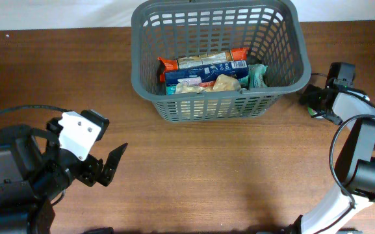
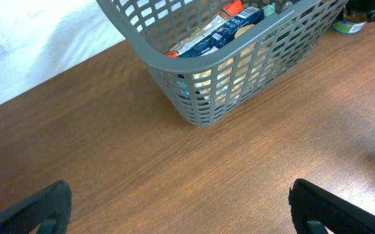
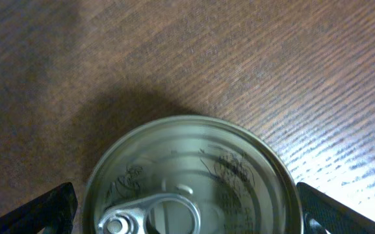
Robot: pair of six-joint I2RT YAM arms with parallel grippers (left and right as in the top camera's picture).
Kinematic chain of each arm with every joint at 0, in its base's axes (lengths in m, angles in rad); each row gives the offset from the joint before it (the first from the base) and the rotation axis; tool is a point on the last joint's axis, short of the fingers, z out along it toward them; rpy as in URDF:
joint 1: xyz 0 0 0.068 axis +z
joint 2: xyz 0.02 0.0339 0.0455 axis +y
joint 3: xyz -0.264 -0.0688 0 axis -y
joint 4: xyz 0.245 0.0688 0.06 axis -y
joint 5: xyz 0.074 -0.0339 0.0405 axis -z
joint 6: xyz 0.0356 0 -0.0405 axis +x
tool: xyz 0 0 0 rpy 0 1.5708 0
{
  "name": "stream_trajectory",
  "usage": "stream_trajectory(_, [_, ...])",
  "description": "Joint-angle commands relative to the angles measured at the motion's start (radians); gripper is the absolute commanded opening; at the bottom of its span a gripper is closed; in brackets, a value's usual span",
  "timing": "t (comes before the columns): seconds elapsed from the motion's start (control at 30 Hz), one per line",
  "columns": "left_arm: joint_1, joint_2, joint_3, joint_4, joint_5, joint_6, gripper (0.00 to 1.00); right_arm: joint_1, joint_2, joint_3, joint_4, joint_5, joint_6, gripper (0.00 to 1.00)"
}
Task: Pack container
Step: 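Return the right gripper to the silver tin can and grasp it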
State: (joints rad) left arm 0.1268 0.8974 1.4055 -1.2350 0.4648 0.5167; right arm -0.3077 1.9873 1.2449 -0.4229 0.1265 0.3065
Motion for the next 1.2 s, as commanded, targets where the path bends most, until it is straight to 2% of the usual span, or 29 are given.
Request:
stream_trajectory(0.0, [0.007, -0.003, 0.009, -0.001, 0.018, 0.016, 0.99, -0.001, 0.019, -0.008, 0.017, 0.016, 0.001, 0.99])
stream_trajectory(0.63, [0.007, -0.001, 0.009, -0.001, 0.018, 0.016, 0.99, -0.001, 0.070, -0.008, 0.049, 0.016, 0.001, 0.99])
stream_trajectory(0.8, [0.007, -0.001, 0.009, -0.001, 0.018, 0.016, 0.99, -0.001, 0.070, -0.008, 0.045, 0.016, 0.001, 0.83])
stream_trajectory(1.17, [0.007, -0.001, 0.009, -0.001, 0.018, 0.016, 0.99, -0.001, 0.070, -0.008, 0.044, 0.016, 0.001, 0.72])
